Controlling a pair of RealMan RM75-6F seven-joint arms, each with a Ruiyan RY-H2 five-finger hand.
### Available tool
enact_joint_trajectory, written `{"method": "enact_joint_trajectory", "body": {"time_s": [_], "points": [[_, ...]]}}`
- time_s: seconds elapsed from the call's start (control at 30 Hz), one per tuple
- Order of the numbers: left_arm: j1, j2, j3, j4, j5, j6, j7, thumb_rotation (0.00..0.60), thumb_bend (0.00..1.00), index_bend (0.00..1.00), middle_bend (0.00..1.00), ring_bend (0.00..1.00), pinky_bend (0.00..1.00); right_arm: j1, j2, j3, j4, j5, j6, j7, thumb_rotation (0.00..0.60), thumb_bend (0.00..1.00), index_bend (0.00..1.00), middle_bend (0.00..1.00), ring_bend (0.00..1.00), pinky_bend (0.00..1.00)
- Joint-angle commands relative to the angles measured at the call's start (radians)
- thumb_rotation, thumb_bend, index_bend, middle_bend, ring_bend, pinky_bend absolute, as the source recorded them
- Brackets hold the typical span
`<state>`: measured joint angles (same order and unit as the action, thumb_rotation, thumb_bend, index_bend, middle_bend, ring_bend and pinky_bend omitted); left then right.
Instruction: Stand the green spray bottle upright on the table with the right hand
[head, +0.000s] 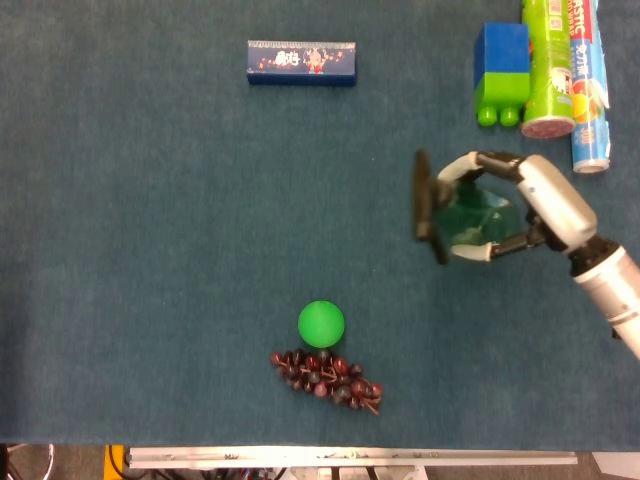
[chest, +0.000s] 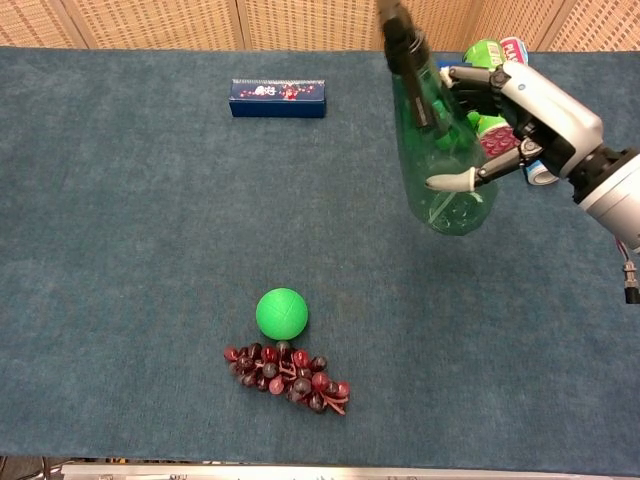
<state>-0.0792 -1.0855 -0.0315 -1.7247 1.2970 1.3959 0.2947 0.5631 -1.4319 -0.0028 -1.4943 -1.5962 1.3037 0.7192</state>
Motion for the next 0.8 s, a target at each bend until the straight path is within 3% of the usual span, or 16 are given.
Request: {"method": "enact_joint_trajectory", "body": {"time_s": [0.03,0.37,0.8], "points": [[-0.001,-0.002,0.0,0.001,-0.002,-0.002,0.002,0.6,0.0,0.37,0.31,0.16,0.22,-0.047,-0.093,-0.011,0.185,-0.072,0.096,0.234,0.6,0.0,0.5,0.51,0.42,0.51],[-0.002,-0.004,0.0,0.005,0.0,-0.001,-0.003,0.6,0.0,0.37,0.31,0.16,0.22,-0.06,-0.226,-0.028,0.441,-0.097,0.138,0.494,0.6,0.0,0.51,0.51,0.43,0.51],[-0.005,-0.005,0.001,0.006,-0.007,-0.007,0.001,0.6,0.0,0.37,0.31,0.16,0.23,-0.055,-0.353,-0.027,0.673,-0.118,0.181,0.552,0.6,0.01,0.54,0.54,0.45,0.51]]}}
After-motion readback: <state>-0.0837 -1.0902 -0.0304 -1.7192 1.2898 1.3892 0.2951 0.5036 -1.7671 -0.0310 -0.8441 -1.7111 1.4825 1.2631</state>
